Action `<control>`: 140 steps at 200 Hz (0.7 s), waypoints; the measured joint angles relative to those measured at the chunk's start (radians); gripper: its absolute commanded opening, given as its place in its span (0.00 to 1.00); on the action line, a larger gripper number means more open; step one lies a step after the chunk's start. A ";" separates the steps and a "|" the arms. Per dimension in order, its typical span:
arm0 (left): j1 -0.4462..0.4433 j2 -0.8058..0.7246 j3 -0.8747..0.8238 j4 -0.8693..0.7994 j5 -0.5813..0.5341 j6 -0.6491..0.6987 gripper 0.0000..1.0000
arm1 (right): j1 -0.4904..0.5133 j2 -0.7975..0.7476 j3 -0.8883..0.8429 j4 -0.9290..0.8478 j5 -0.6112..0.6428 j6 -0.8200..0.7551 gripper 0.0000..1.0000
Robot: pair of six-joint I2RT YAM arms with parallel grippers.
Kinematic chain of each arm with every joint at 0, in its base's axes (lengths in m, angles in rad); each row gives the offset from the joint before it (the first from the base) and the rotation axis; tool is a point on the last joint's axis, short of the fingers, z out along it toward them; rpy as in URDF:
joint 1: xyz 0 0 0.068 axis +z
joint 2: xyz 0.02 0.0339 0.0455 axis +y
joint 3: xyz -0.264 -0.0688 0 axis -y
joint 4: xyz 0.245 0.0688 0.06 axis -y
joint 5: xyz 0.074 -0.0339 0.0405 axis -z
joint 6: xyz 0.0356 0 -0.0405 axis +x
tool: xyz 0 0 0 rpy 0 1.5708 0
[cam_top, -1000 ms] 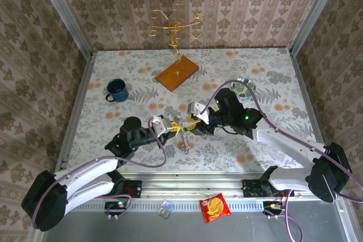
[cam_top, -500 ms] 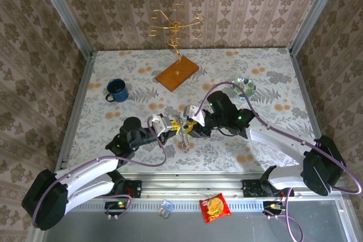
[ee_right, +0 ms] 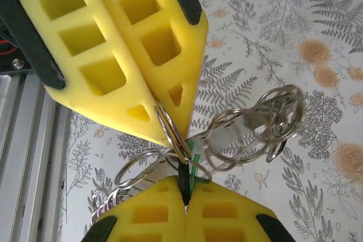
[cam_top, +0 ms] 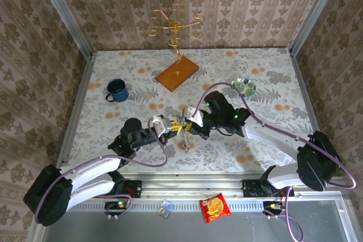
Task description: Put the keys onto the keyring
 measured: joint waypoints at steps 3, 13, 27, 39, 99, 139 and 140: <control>0.000 0.001 -0.002 0.003 0.000 0.000 0.00 | 0.000 0.000 0.000 -0.001 0.000 -0.002 0.00; -0.002 0.002 -0.003 0.010 0.000 0.000 0.00 | 0.000 0.000 0.001 -0.005 0.000 -0.004 0.00; -0.006 0.002 -0.003 0.019 0.000 0.000 0.00 | 0.000 0.000 0.006 -0.011 0.000 -0.011 0.00; -0.006 0.002 -0.003 0.024 0.000 0.001 0.00 | 0.000 0.000 0.013 -0.023 -0.002 -0.020 0.00; -0.022 0.005 -0.003 0.029 0.000 0.016 0.00 | 0.000 0.038 0.045 -0.095 -0.026 -0.048 0.01; -0.028 0.010 -0.004 0.037 0.000 0.029 0.00 | -0.023 0.014 0.043 -0.109 -0.036 -0.046 0.29; -0.028 0.010 -0.004 0.037 0.000 0.029 0.00 | -0.023 0.012 0.043 -0.110 -0.036 -0.043 0.30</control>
